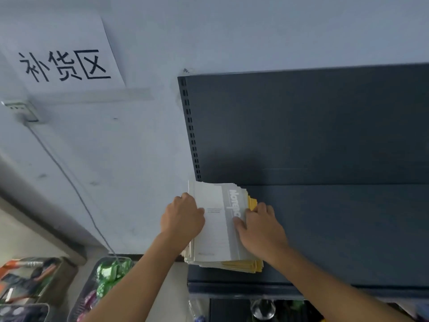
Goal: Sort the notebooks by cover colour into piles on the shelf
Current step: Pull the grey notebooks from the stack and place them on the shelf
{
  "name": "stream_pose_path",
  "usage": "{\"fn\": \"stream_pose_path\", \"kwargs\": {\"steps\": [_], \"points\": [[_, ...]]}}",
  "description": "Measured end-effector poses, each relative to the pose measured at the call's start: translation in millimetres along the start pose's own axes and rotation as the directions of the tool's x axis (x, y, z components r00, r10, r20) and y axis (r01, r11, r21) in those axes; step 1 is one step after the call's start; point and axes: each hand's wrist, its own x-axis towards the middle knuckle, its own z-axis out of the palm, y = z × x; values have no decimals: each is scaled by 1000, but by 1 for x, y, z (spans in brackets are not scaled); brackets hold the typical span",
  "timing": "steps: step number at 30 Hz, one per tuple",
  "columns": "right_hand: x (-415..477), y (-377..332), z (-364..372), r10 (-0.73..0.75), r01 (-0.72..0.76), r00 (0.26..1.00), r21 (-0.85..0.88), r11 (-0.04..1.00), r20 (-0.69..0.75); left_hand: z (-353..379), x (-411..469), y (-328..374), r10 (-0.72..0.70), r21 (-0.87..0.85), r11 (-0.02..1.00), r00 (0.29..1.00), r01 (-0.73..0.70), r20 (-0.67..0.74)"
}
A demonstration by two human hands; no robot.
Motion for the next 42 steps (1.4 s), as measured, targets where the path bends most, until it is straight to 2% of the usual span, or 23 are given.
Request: {"fn": "stream_pose_path", "kwargs": {"steps": [5, 11, 20, 28, 31, 37, 42], "points": [[-5, -7, 6, -36, 32, 997, -77, 997, -61, -4, 8, -4, 37, 13, 999, 999, -38, 37], [-13, -14, 17, -51, 50, 996, -17, 999, -69, -8, 6, -5, 56, 19, 998, 996, -58, 69], [-28, -20, 24, -151, 137, 979, -109, 985, -134, -12, 1, -5, 60, -23, 998, 998, -60, 3], [-29, -28, 23, -158, 178, 976, 133, 975, -149, -15, 3, -19, 27, -35, 999, 1000, -27, 10], [-25, -27, 22, -91, 126, 984, 242, 962, -152, -16, 2, -22, 25, -91, 996, 999, -22, 32], [-16, -25, 15, -18, 55, 993, 325, 944, -115, -25, 1, -25, 0, -250, 968, 997, 19, 77], [-11, -27, 9, 80, -41, 995, 512, 858, -55, -33, 4, -32, -12, -358, 933, 998, 31, 57]]}}
